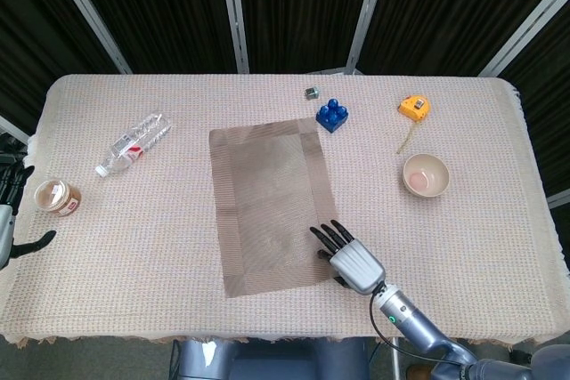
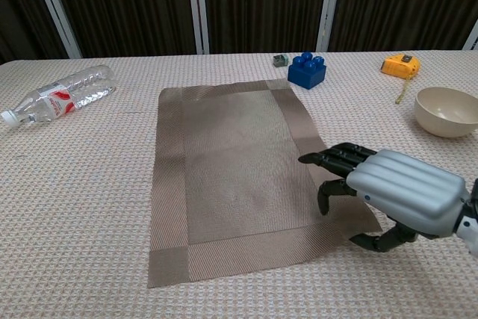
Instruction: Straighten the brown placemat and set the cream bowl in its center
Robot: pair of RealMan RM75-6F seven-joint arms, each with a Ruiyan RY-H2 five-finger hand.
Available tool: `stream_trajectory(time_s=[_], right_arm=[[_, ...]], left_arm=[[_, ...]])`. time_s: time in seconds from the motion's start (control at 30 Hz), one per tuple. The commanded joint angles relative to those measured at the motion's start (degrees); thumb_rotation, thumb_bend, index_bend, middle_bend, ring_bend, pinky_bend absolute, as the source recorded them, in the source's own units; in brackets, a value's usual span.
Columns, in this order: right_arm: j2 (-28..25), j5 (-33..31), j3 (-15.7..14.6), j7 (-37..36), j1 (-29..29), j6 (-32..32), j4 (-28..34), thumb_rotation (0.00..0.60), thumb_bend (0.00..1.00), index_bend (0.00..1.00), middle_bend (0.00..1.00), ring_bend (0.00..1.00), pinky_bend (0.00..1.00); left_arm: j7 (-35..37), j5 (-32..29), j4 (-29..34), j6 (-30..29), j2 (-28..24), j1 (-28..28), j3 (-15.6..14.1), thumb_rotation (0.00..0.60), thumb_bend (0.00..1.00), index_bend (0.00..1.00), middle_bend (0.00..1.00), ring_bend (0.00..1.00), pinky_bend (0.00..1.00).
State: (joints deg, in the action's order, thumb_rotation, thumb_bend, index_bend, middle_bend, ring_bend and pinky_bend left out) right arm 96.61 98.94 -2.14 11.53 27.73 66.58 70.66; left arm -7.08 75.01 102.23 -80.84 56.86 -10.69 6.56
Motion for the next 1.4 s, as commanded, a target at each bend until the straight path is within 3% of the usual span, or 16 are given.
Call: stream_trajectory(time_s=[0.03, 0.47, 0.7, 0.83, 1.07, 1.4], right_arm=[[0.0, 0.5, -0.3, -0.4, 0.0, 0.6, -0.1, 0.600, 0.35, 0.66, 0.03, 0.00, 0.00], [-3.0, 4.1, -2.9, 0.9, -0.3, 3.8, 3.0, 0.600, 0.35, 0.66, 0.03, 0.00, 0.00], [-12.4, 10.0, -7.7, 2.3, -1.1, 8.0, 6.9, 0.600, 0.35, 0.67, 0.04, 0.00, 0.00], [-20.8, 13.1, -10.3, 2.1, -1.2, 10.8, 7.6, 0.600, 0.35, 0.67, 0.04, 0.00, 0.00], [-26.1, 15.3, -8.8, 3.2, 1.2, 12.2, -0.2, 0.600, 0.35, 0.67, 0.05, 0.00, 0.00], [-22.4, 17.2, -3.7, 2.1, 9.3, 10.2, -16.0, 0.600, 0.35, 0.67, 0.05, 0.00, 0.00]], left_arm=[[0.1, 0.0, 0.0, 0.0, -0.1, 0.0, 0.0, 0.600, 0.19, 0.00, 0.00, 0.00, 0.00], [1.3, 1.4, 0.6, -0.5, -0.7, 0.7, -0.4, 0.600, 0.19, 0.00, 0.00, 0.00, 0.00], [2.1, 2.5, 1.0, -0.8, -1.2, 1.1, -0.8, 0.600, 0.19, 0.00, 0.00, 0.00, 0.00], [2.9, 3.0, 1.1, -1.0, -1.6, 1.5, -1.0, 0.600, 0.19, 0.00, 0.00, 0.00, 0.00], [3.2, 3.2, 1.2, -1.2, -1.9, 1.8, -1.1, 0.600, 0.19, 0.00, 0.00, 0.00, 0.00], [2.6, 2.0, 0.6, -0.1, -1.4, 1.4, -0.9, 0.600, 0.19, 0.00, 0.00, 0.00, 0.00]])
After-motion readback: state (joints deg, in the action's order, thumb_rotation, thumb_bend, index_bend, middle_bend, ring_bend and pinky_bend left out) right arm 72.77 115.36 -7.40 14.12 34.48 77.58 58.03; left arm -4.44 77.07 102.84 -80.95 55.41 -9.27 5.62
